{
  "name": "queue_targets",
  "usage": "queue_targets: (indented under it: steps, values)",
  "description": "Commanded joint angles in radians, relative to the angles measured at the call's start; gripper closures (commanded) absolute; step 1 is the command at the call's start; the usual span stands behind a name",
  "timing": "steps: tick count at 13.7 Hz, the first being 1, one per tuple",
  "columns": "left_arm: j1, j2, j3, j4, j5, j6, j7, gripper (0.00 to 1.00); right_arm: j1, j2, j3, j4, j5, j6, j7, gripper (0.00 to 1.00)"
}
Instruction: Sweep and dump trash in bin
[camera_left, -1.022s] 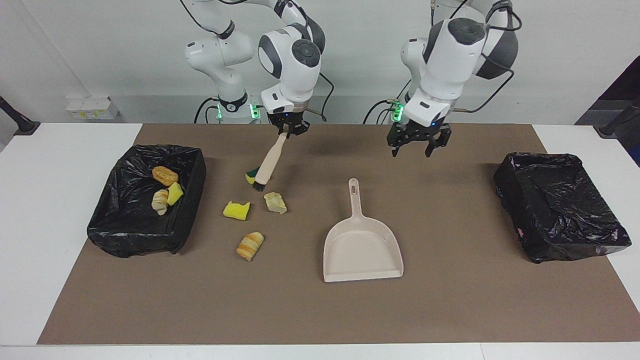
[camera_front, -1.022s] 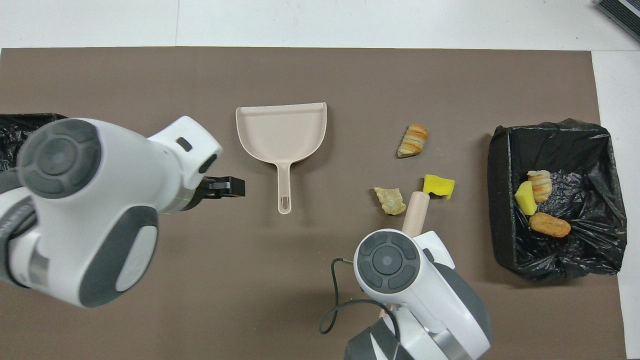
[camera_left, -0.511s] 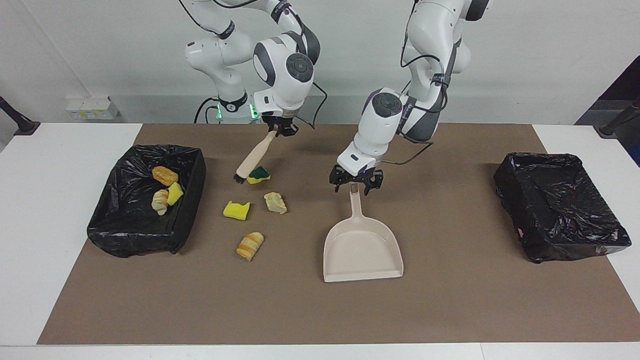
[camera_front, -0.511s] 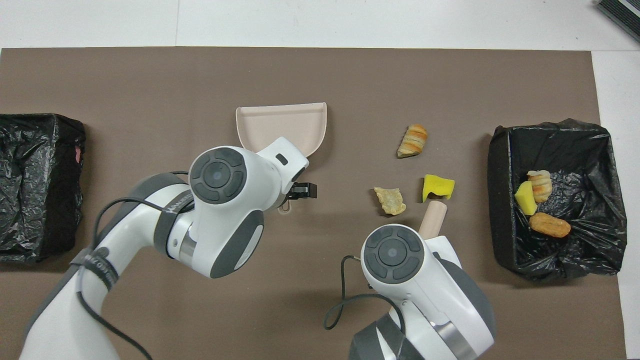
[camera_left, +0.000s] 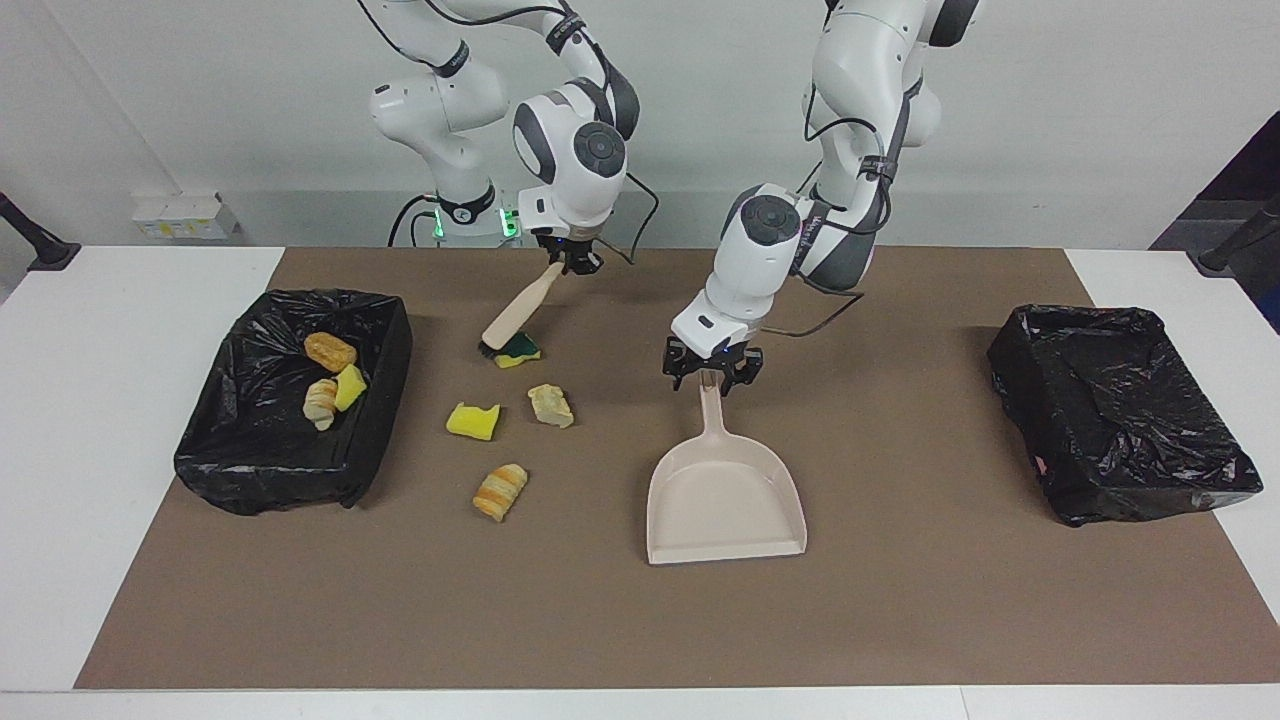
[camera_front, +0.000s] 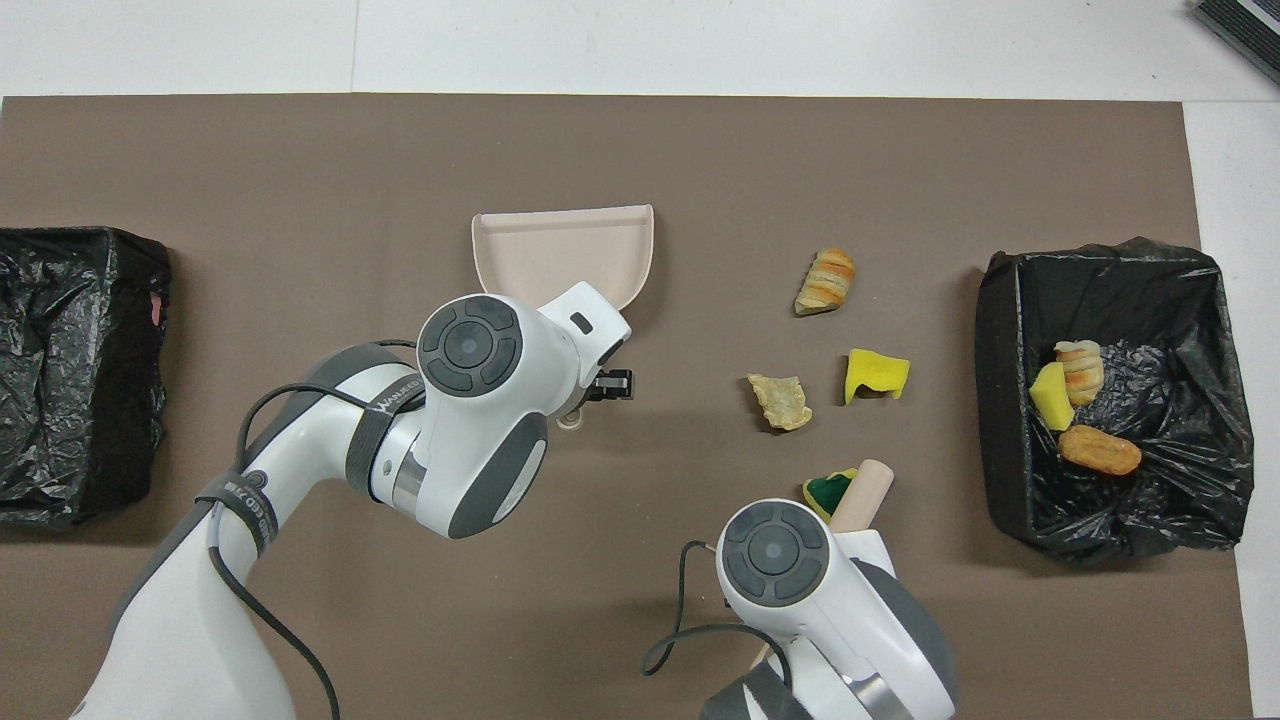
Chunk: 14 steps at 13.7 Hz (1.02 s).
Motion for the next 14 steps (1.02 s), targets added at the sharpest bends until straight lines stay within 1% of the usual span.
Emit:
queue_targets:
  steps: [1, 2, 3, 4, 5, 6, 7, 8, 9, 10, 11, 12, 13, 14]
  values:
    - [-0.028, -0.006, 0.017, 0.002, -0.004, -0.027, -0.002, 0.26, -0.024, -0.015, 0.005, -0.027, 0.019, 0.088, -0.038, 1.0]
    - [-0.03, -0.004, 0.017, 0.002, -0.004, -0.029, -0.005, 0.26, -0.027, 0.007, 0.003, -0.018, 0.019, 0.137, -0.056, 1.0]
    - [-0.03, -0.003, 0.017, 0.004, -0.004, -0.03, -0.005, 0.28, -0.044, 0.024, 0.002, -0.008, 0.017, 0.18, -0.082, 1.0]
    - [-0.028, 0.0, 0.019, 0.011, -0.004, -0.052, -0.005, 0.52, -0.072, 0.061, 0.002, 0.032, 0.016, 0.205, -0.116, 1.0]
    - [-0.028, 0.0, 0.019, 0.022, -0.002, -0.082, -0.005, 0.91, -0.087, 0.11, 0.002, 0.101, 0.001, 0.197, -0.127, 1.0]
    - [-0.027, 0.002, 0.019, 0.027, -0.001, -0.077, -0.004, 1.0, -0.087, 0.147, 0.002, 0.176, -0.006, 0.179, -0.124, 1.0]
    - [-0.024, 0.008, 0.019, 0.036, 0.034, -0.081, 0.007, 1.0, -0.087, 0.176, 0.002, 0.234, -0.009, 0.157, -0.118, 1.0]
    - [-0.021, 0.011, 0.017, 0.04, 0.094, -0.086, 0.011, 1.0, -0.098, 0.176, -0.003, 0.27, -0.009, 0.144, -0.128, 1.0]
    - [-0.018, 0.009, 0.017, 0.04, 0.15, -0.087, 0.021, 1.0, -0.116, 0.169, -0.007, 0.308, -0.01, 0.09, -0.141, 1.0]
    - [-0.018, 0.002, 0.017, 0.04, 0.172, -0.093, 0.045, 1.0, -0.13, 0.161, -0.006, 0.345, -0.016, 0.024, -0.173, 1.0]
    - [-0.018, -0.004, 0.017, 0.04, 0.174, -0.113, 0.066, 1.0, -0.138, 0.15, -0.007, 0.36, -0.018, -0.023, -0.202, 1.0]
    - [-0.018, -0.007, 0.019, 0.039, 0.177, -0.124, 0.094, 1.0, -0.15, 0.127, -0.007, 0.35, -0.019, -0.054, -0.21, 1.0]
    - [-0.015, -0.015, 0.022, 0.033, 0.177, -0.13, 0.138, 1.0, -0.152, 0.117, -0.007, 0.336, -0.03, -0.064, -0.22, 1.0]
    - [-0.005, -0.03, 0.028, 0.03, 0.177, -0.164, 0.216, 1.0, -0.161, 0.112, -0.007, 0.316, -0.041, -0.067, -0.246, 1.0]
